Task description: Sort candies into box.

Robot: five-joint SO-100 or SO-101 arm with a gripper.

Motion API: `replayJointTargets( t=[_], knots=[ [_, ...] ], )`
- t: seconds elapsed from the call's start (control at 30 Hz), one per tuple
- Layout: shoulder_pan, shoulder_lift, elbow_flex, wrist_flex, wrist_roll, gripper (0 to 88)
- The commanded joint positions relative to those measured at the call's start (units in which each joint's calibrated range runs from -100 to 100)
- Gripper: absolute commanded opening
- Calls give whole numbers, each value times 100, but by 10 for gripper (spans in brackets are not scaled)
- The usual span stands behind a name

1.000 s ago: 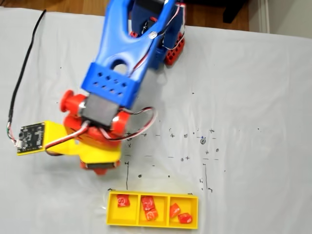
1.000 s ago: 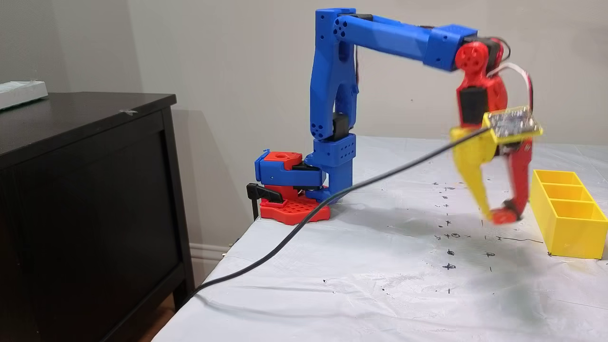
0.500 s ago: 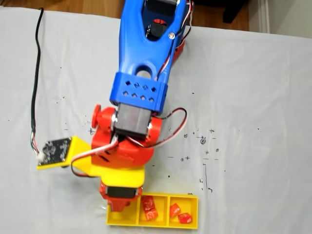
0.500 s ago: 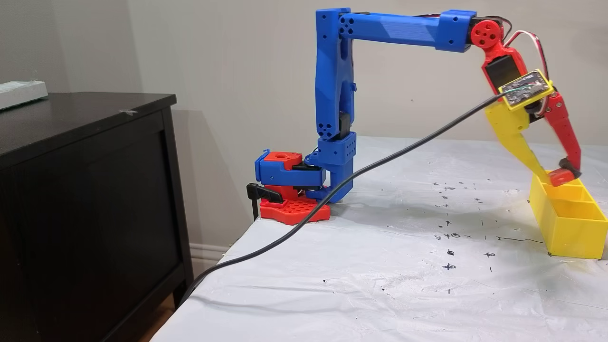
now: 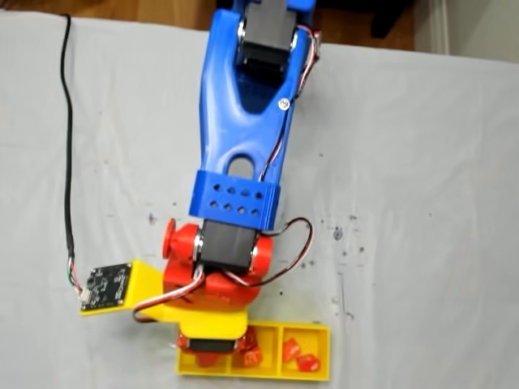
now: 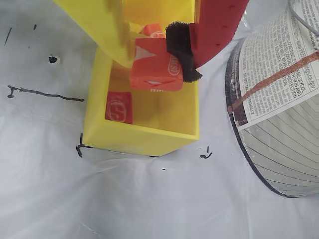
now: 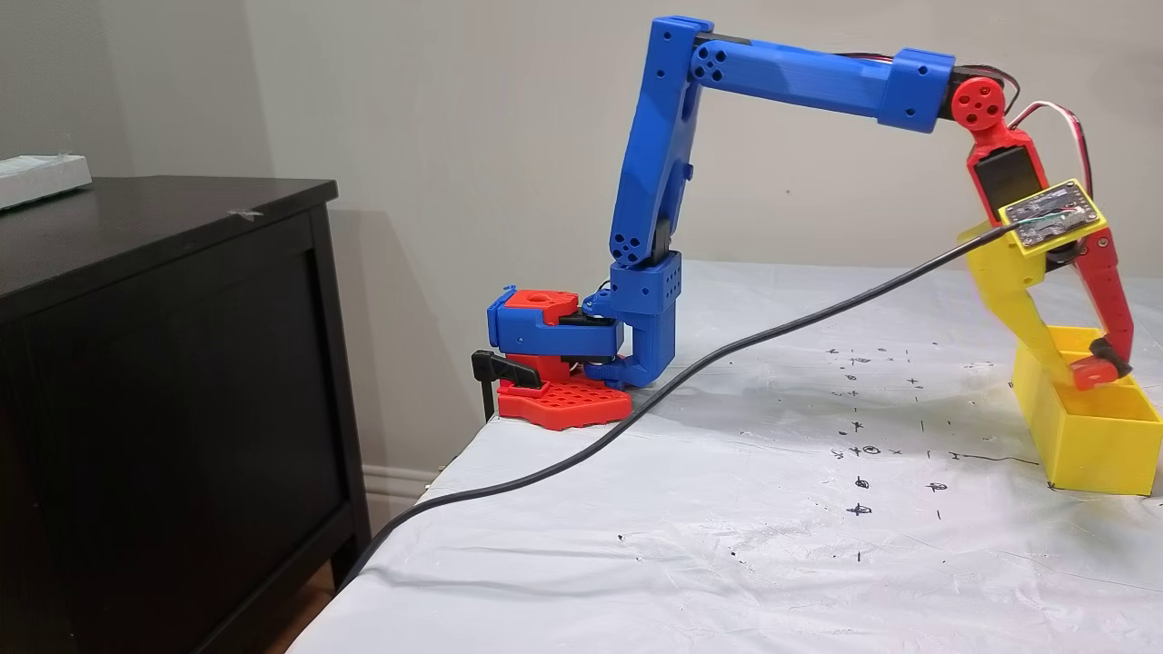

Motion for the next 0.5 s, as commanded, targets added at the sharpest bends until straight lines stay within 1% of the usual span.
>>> replayJointTargets(
  t=[0.0, 0.03, 0.1, 0.17, 0.4, 0.47],
  knots=[
    [71, -57, -871, 213, 10, 97],
    [71, -48, -880, 246, 5, 128],
    [80, -48, -862, 312, 0, 154],
    [80, -74, -780, 312, 5, 161],
    [89, -210, -589, 295, 15, 270],
    [98, -235, -553, 295, 15, 274]
  ],
)
